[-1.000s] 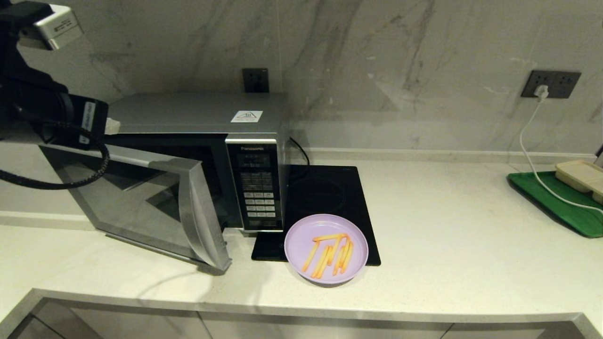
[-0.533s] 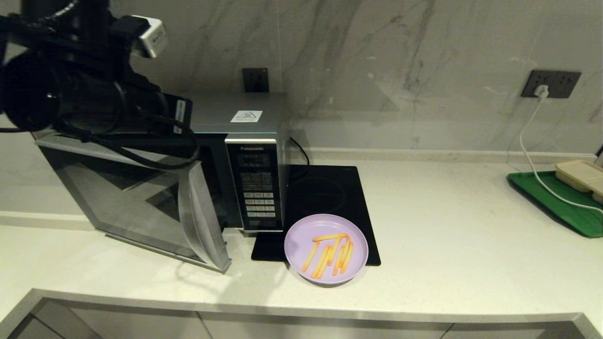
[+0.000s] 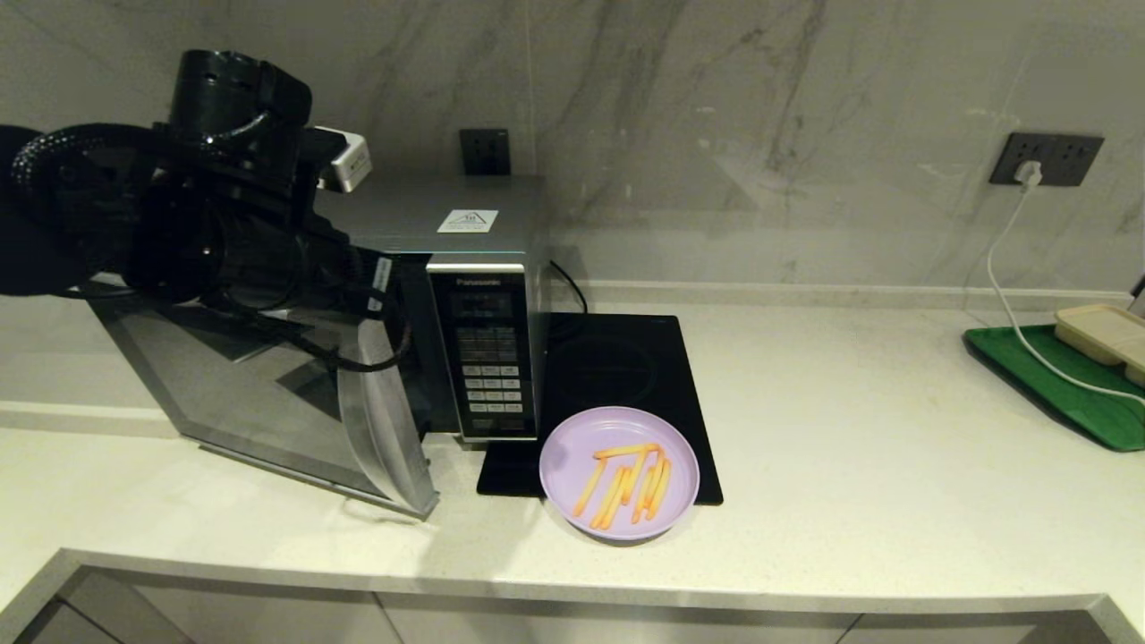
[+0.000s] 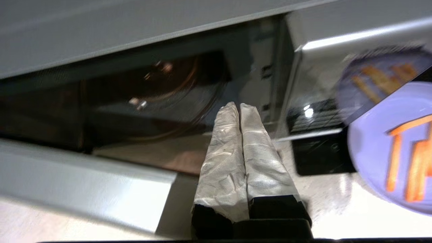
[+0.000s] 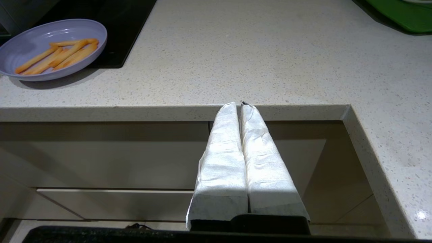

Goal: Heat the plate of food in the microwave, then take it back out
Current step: Open the microwave oven

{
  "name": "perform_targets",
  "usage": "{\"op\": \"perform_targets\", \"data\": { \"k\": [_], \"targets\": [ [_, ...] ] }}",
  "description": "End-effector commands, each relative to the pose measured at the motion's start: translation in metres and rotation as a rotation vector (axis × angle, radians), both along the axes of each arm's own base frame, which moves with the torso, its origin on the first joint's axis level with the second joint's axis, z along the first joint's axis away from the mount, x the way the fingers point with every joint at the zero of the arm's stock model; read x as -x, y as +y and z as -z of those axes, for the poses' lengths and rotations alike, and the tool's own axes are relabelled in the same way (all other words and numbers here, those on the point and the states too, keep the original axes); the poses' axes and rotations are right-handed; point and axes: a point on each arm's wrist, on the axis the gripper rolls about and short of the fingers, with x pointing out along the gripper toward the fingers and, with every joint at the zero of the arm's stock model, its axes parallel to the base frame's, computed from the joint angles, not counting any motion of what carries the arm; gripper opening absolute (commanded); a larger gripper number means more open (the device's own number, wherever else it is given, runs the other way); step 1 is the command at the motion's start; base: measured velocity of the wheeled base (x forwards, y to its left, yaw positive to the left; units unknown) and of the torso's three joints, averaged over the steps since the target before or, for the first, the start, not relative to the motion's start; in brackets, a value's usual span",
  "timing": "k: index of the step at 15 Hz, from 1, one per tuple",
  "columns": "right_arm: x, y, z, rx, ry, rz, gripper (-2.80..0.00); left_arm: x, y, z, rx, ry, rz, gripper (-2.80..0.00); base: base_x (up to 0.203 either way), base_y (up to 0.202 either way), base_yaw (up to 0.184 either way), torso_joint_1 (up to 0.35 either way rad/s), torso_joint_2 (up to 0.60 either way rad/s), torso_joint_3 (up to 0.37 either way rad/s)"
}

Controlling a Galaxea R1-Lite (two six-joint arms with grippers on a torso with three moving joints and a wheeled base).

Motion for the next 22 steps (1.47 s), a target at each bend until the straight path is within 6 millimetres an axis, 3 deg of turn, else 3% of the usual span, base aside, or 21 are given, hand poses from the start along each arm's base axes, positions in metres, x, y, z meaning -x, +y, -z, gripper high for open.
{"op": "perform_targets", "data": {
  "k": [1,5,13,16,18,22],
  "targets": [
    [0.000,0.000,0.000,-0.001,0.002,0.000,-2.80,0.018,0.009,-0.003,-0.019,0.013,-0.025,-2.80,0.000,0.000,0.000,0.000,0.00,0.000],
    [0.000,0.000,0.000,0.000,0.002,0.000,-2.80,0.056,0.029,-0.017,-0.007,0.029,-0.056,-2.80,0.000,0.000,0.000,0.000,0.00,0.000],
    [0.000,0.000,0.000,-0.001,0.003,0.000,-2.80,0.119,0.086,-0.018,-0.033,0.051,-0.181,-2.80,0.000,0.000,0.000,0.000,0.00,0.000],
    [0.000,0.000,0.000,0.001,0.002,0.000,-2.80,0.135,0.092,-0.006,-0.039,0.081,-0.180,-2.80,0.000,0.000,0.000,0.000,0.00,0.000],
    [0.000,0.000,0.000,-0.001,0.002,0.000,-2.80,0.138,0.089,-0.008,-0.028,0.058,-0.149,-2.80,0.000,0.000,0.000,0.000,0.00,0.000],
    [0.000,0.000,0.000,0.000,0.002,0.000,-2.80,0.147,0.079,-0.036,0.009,-0.101,-0.072,-2.80,0.000,0.000,0.000,0.000,0.00,0.000]
  ]
}}
